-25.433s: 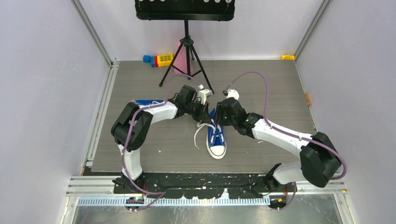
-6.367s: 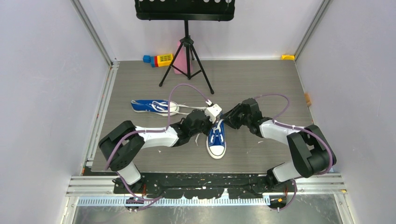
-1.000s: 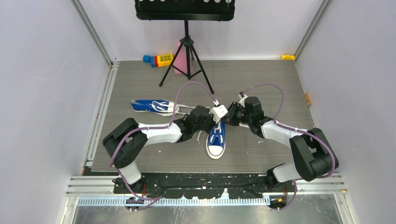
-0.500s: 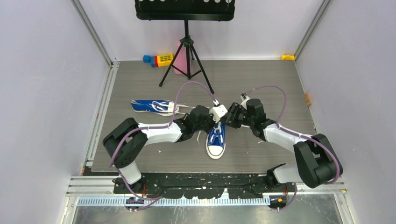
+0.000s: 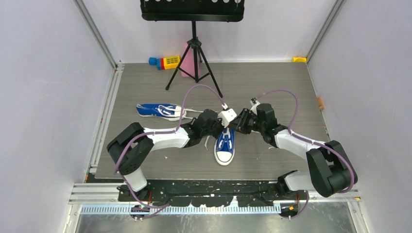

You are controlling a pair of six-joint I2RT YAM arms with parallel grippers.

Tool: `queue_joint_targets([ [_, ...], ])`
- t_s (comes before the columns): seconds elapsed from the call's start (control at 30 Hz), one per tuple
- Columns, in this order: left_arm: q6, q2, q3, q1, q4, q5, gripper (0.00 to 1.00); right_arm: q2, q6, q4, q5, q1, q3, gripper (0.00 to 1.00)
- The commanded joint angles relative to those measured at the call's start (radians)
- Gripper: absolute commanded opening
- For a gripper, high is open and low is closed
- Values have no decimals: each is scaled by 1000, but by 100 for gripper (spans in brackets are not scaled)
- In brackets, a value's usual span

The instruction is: Tie the shoes

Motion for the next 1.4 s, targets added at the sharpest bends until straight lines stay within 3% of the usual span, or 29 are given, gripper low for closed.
queue_joint_targets([
  [0.0, -7, 2, 38, 6, 51, 5, 2, 2, -7, 40, -35, 5, 6, 26],
  [0.3, 1, -8, 38, 6, 42, -8, 11, -4, -14, 23, -22, 5, 13, 1],
  [0.87, 5, -170, -21, 26, -84, 33, 42, -7, -108, -62, -29, 5, 65, 0],
  [0.97, 1, -164, -23, 72, -84, 103, 45, -10, -114, -82, -30, 5, 80, 0],
  [1.23, -80, -104, -38, 241, 23, 461, 51, 9, -123, -92, -47, 4, 97, 0],
  [1.37, -71, -83, -29, 295, -1, 570, 45, 16, -125, -85, -55, 5, 95, 0],
])
